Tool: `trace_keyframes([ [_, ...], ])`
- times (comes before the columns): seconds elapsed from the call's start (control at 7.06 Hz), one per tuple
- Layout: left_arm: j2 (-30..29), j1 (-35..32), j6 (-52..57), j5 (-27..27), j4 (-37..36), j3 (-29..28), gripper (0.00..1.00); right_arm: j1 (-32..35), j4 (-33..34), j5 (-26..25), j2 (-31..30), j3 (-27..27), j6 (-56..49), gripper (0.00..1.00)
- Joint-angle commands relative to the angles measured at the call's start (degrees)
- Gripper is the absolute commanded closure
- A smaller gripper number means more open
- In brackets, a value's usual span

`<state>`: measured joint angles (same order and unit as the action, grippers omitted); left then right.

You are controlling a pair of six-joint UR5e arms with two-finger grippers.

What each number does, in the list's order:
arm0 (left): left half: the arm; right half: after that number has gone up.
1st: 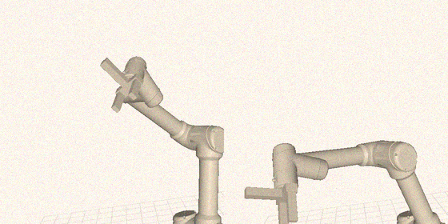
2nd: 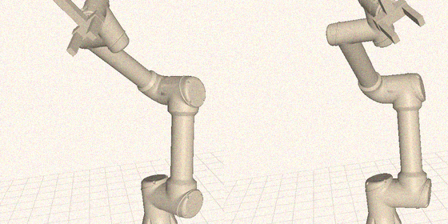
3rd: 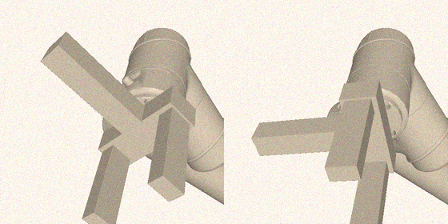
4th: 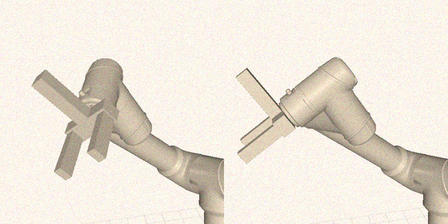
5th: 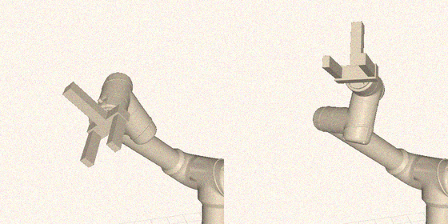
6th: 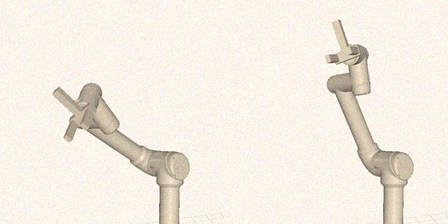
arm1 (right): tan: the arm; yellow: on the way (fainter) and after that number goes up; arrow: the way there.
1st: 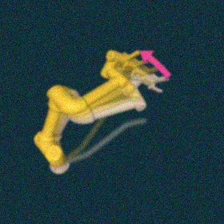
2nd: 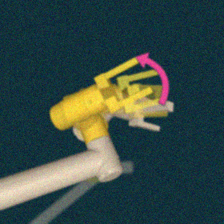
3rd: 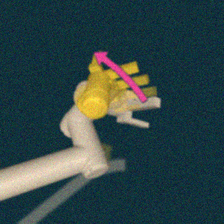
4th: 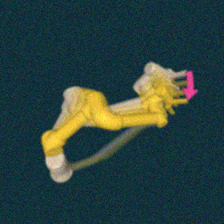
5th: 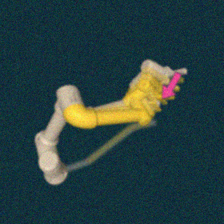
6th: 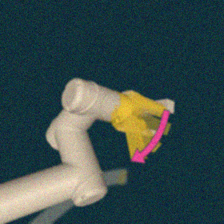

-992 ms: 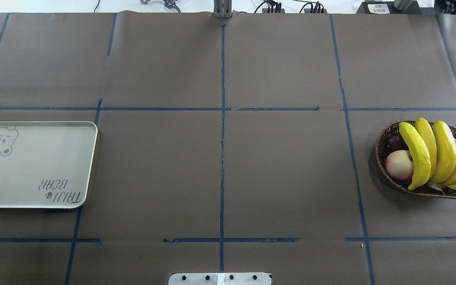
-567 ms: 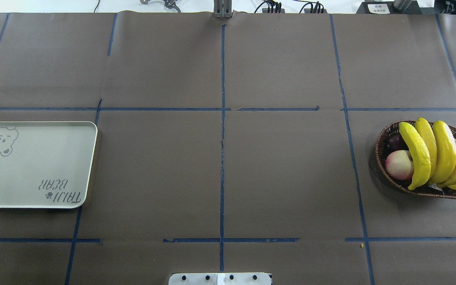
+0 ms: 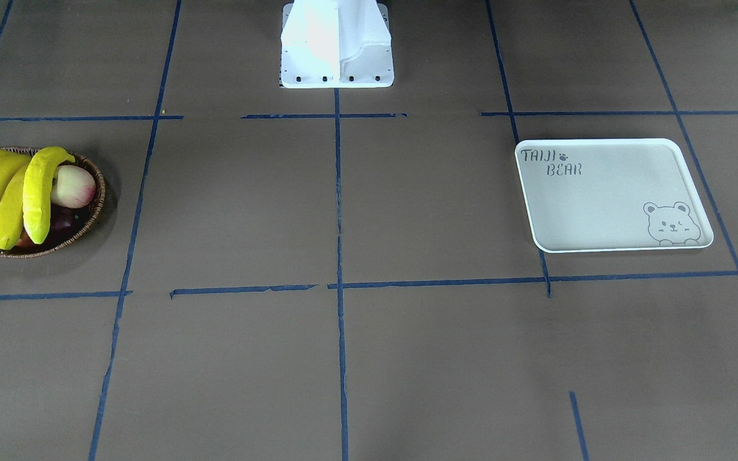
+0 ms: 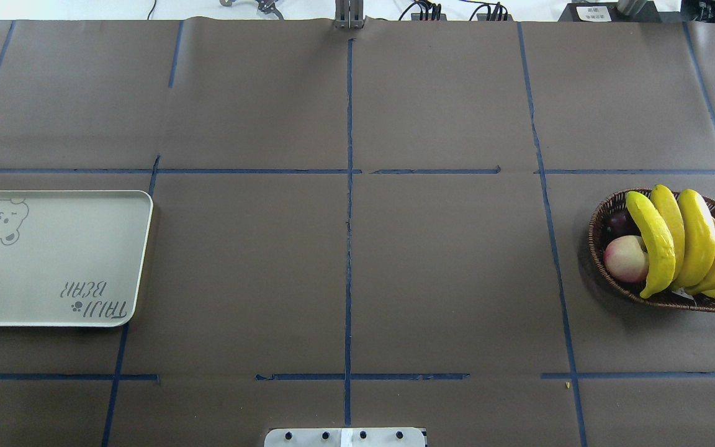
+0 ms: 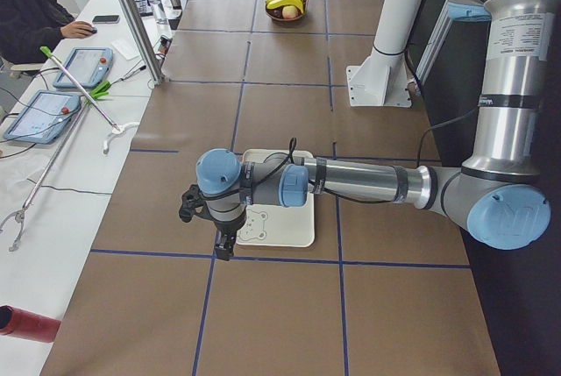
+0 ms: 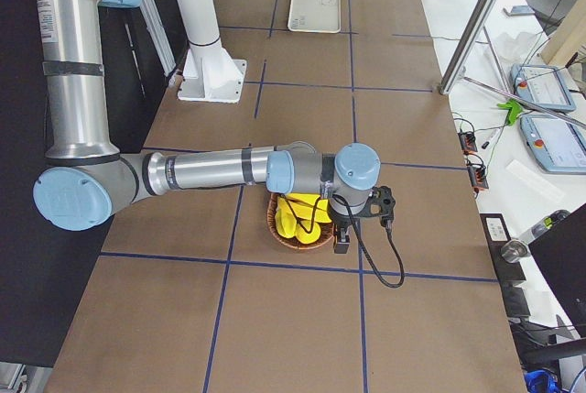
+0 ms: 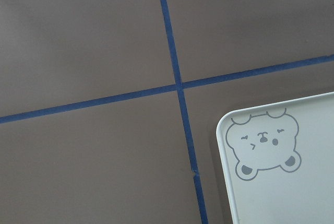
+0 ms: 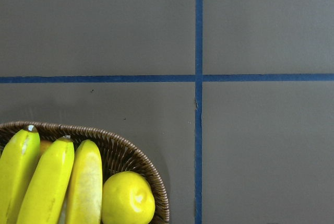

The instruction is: Transfer all bananas from basket to plate

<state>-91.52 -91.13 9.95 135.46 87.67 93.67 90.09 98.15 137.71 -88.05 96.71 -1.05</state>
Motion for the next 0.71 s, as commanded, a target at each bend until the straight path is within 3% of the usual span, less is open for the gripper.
trace_keyframes([
  [0.0,-0.3,0.2,-0.1,-0.4,0.0,0.0,0.0,0.0,0.0,0.1,-0.2,1.2,0.2,0.0],
  [0.57,0.0,0.2,0.0,0.3,0.2,0.3,0.0,-2.5,-1.5,-0.1,0.3,1.5,2.3,0.0],
])
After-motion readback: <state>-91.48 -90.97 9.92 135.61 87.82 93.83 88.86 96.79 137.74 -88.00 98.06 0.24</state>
